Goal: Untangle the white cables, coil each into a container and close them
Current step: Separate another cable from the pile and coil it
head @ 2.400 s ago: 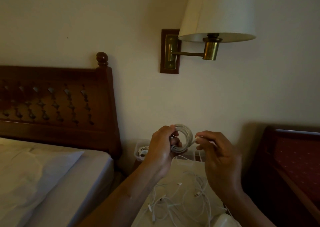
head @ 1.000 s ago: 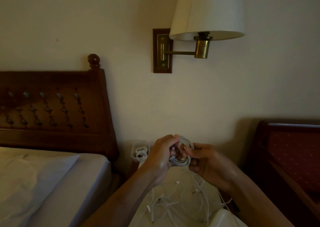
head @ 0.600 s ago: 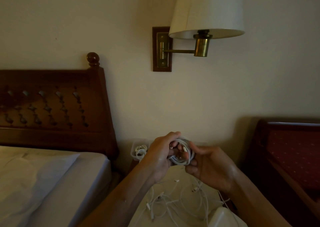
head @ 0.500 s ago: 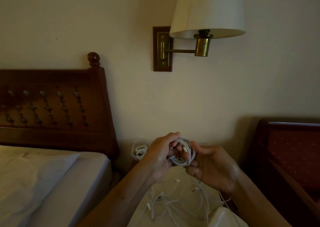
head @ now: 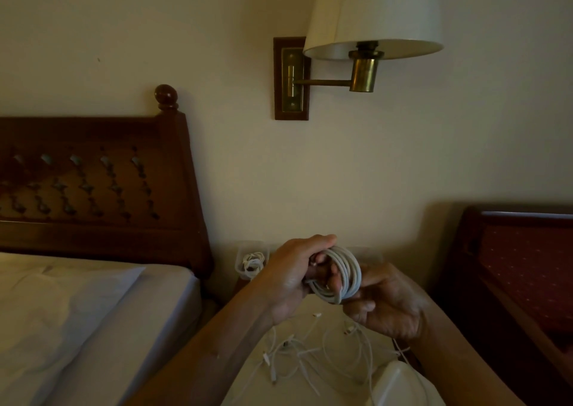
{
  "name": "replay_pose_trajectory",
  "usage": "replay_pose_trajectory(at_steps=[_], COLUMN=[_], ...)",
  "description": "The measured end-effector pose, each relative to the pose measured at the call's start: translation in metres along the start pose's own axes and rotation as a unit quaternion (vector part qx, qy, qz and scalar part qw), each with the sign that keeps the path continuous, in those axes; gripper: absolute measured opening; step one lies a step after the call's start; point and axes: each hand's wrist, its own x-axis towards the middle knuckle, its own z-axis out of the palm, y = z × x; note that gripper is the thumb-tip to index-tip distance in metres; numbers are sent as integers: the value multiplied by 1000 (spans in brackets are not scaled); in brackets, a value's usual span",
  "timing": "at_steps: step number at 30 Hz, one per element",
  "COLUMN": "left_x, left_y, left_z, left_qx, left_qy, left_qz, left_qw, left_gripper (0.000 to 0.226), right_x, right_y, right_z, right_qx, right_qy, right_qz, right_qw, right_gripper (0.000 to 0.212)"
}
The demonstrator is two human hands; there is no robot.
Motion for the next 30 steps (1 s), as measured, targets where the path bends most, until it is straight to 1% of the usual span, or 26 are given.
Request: replay_pose_trajectory(at_steps=[2,4,7,10,12,14,16,20,21,22,23,25,27,29,30], left_x=[0,1,3,5,6,7,9,15,16,15,15,13,9,5,3], left_y=[1,1,0,-3,-8,-14,-21,-25,-25,-25,-25,-26,-27,-27,-27], left_z=[-2,-5,-6,0,4,3,1,1,1,1,0,-3,-7,-13,-16], left_qx=[-18,-6,29,9,-32,-70,-77,-59,-57,-53,-43,-31,-55,-100,-114], left_qy=[8,37,78,98,121,141,153,206,212,211,205,185,146,93,67], left_qz=[-1,-8,-20,-20,-19,-23,-25,-4,2,4,1,-9,-27,-42,-42], left_qw=[1000,999,996,995,992,987,985,977,975,976,978,982,987,990,990], left_gripper=[46,50,51,51,50,49,48,33,32,34,41,51,53,54,49], right_x=[3,7,13,14,14,15,14,10,8,6,5,3,2,2,2], right_y=[-1,1,7,7,6,9,14,22,22,21,20,19,19,20,19], right_z=[4,8,12,13,13,12,12,14,14,14,15,17,17,15,13], right_qx=[-11,-63,-170,-175,-143,-122,-128,-194,-226,-273,-331,-437,-479,-490,-488], right_qy=[68,156,264,339,369,386,378,343,336,332,332,338,358,372,376], right_qz=[-9,-38,-122,-200,-225,-234,-244,-271,-272,-268,-265,-269,-281,-284,-284], right_qw=[998,985,942,903,890,884,884,878,873,862,842,789,751,736,734], right_gripper=[22,24,32,42,38,30,26,18,23,27,26,21,16,13,13])
